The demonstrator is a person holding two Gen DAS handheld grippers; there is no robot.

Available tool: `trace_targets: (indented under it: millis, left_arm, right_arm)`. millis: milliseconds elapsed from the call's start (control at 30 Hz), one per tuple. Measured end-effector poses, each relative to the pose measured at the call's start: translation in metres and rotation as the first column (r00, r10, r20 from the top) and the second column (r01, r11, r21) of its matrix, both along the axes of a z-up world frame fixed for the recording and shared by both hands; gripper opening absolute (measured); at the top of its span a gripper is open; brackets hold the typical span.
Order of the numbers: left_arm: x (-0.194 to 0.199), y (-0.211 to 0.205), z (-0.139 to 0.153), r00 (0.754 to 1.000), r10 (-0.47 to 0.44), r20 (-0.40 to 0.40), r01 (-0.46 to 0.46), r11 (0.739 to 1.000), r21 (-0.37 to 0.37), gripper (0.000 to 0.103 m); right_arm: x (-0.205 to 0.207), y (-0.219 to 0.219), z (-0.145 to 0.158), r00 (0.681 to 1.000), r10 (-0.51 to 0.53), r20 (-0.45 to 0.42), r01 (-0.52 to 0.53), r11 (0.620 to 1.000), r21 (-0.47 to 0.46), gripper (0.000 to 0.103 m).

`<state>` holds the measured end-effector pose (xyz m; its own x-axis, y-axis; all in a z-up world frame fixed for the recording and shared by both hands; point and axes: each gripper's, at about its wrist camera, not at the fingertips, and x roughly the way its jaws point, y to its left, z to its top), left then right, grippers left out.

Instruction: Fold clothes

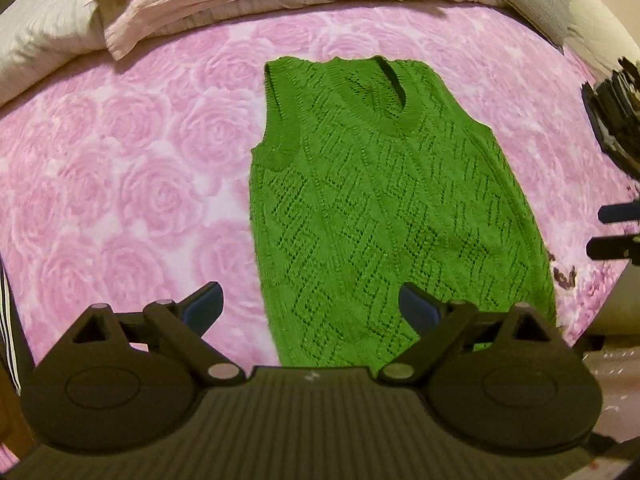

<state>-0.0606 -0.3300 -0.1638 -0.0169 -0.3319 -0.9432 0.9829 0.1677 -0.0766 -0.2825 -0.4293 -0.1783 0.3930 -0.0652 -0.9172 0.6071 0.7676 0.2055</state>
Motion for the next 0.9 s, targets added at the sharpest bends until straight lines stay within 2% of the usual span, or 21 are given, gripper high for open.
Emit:
trace_targets:
  millis: [300,767,900]
  left_arm:
    - [0.010,-0.053,-0.012,0.996,-0.079,0.043,0.078,0.997,0.025,0.092]
    - [-0.007,-0.135,-0.036,0.985,-0.144,0.095,0.135,0.987,0.089,0.092]
    - [-0.003,-0.161,-0.045,0.975,-0.184,0.128,0.173,0.981,0.093,0.092]
  right_arm:
    - [0.004,-0.049,-0.031,0.993,0.069,-0.101,-0.067,0.997,0.022,0.068]
    - [0.014,-0.134,-0.064,0.987,0.115,-0.113,-0.107,0.991,0.076,0.068]
    - [0.019,-0.155,-0.076,0.982,0.146,-0.118,-0.137,0.987,0.078,0.068]
